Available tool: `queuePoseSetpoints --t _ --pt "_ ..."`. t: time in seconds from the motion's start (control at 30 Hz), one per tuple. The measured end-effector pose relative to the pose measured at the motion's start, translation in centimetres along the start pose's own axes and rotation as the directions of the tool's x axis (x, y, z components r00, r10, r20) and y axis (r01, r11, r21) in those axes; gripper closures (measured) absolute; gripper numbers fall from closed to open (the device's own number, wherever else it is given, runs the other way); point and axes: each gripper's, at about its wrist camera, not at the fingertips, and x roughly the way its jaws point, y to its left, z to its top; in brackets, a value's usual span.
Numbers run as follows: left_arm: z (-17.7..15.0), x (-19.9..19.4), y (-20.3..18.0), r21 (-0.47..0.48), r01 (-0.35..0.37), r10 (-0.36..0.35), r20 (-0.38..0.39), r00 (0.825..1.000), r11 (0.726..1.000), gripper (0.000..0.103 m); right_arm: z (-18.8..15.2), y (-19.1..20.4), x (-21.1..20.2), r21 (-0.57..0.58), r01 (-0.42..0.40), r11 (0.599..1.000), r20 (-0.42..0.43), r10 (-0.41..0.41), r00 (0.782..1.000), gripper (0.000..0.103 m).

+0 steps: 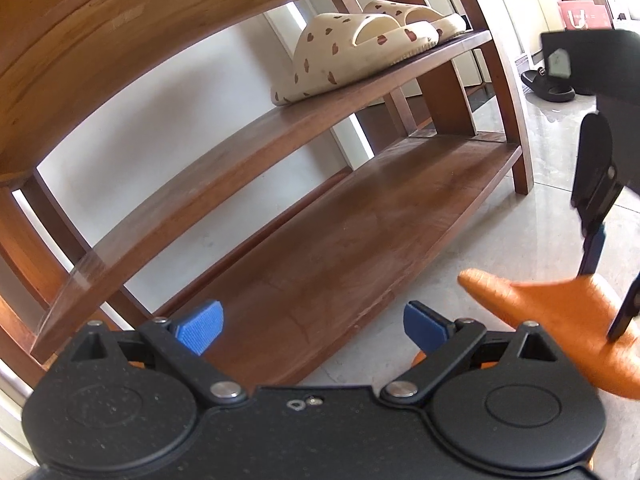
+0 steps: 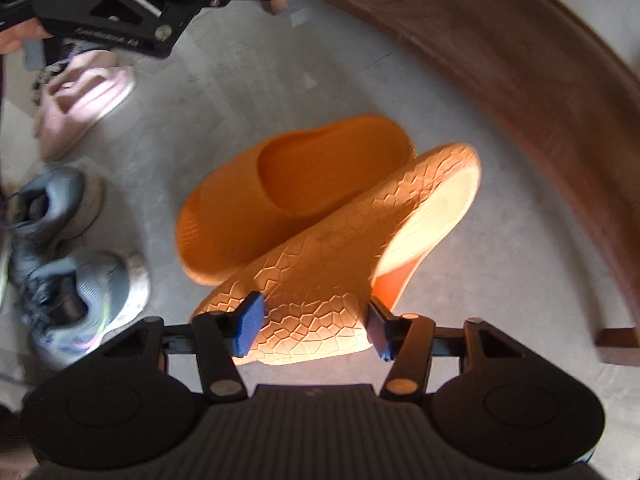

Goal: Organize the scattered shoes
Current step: 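Turn the orange slide and set it beside its pair with the right tool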

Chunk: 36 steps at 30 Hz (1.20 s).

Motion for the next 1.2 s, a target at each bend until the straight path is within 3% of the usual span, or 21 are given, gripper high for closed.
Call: queuePoseSetpoints --t 0.13,0.2,0.37,0.43,0.53,0.67,0.73,0.83,0.9,0.97,1.07,1.1,1.13,1.17,1.2 --pt "-0.1 -0.3 0.1 0.008 -0.006 0.006 -0.002 1.0 1.0 0.005 2.0 0.5 1.3 -0.003 0.005 1.0 -0.022 -0.005 1.0 0.046" --pt "-0.3 -0.5 0.2 0.014 -0.01 0.01 -0.003 1.0 1.0 0.005 2.9 0.8 1.9 -0.021 0.009 1.0 -0.065 -0.01 0.998 0.039" --pt "-0.2 -0.8 0.7 0.008 -0.017 0.017 0.001 1.0 1.0 0.005 4.2 3.0 2.3 -0.172 0.098 0.98 -0.184 -0.13 0.974 0.038" --pt "-0.2 -0.9 0.8 0.007 -0.02 0.02 0.002 1.0 1.0 0.005 4.3 3.5 2.4 -0.207 0.125 0.97 -0.201 -0.167 0.965 0.035" --pt "-0.2 -0.9 0.7 0.017 -0.026 0.026 -0.006 1.0 1.0 0.005 4.4 3.3 2.6 -0.152 0.125 0.98 -0.161 -0.15 0.976 0.032" --pt "-0.2 -1.1 0.8 0.021 -0.028 0.028 -0.008 1.0 0.999 0.005 2.7 0.5 3.9 0.09 -0.012 0.996 -0.098 0.021 0.995 0.03" --pt "-0.3 -1.0 0.8 0.024 -0.028 0.028 -0.015 0.999 0.999 0.005 0.7 -2.1 4.8 0.26 -0.158 0.953 -0.019 0.168 0.986 0.028" --pt "-0.3 -1.0 0.7 0.024 -0.026 0.026 -0.024 0.999 0.999 0.005 -2.3 -4.0 5.9 0.361 -0.283 0.889 0.035 0.29 0.956 0.028" --pt "-0.3 -1.0 0.5 0.028 -0.023 0.023 -0.023 0.999 0.999 0.005 -2.6 -3.6 5.2 0.326 -0.264 0.908 0.0 0.279 0.96 0.029" --pt "-0.2 -1.0 0.2 0.034 -0.02 0.021 -0.026 0.999 0.999 0.005 -2.4 -2.9 4.2 0.27 -0.212 0.939 -0.043 0.232 0.972 0.023" --pt "0.0 -1.2 0.1 0.039 -0.021 0.021 -0.018 1.0 0.999 0.005 -0.9 -1.3 2.2 0.146 -0.058 0.988 -0.095 0.072 0.993 0.023" --pt "0.1 -1.2 0.0 0.041 -0.021 0.021 -0.014 1.0 0.999 0.005 -0.3 -0.4 2.2 0.08 0.05 0.996 -0.129 -0.039 0.991 0.025" --pt "0.2 -1.3 0.0 0.042 -0.021 0.021 -0.011 1.0 0.999 0.005 0.3 0.4 2.2 0.01 0.158 0.987 -0.155 -0.154 0.976 0.024" --pt "0.3 -1.4 -0.1 0.044 -0.021 0.022 -0.008 1.0 0.999 0.005 0.5 0.5 2.1 0.01 0.159 0.987 -0.152 -0.155 0.976 0.034" --pt "0.4 -1.5 -0.1 0.045 -0.021 0.022 -0.005 1.0 0.999 0.005 0.8 0.4 2.2 0.017 0.15 0.988 -0.16 -0.146 0.976 0.035"
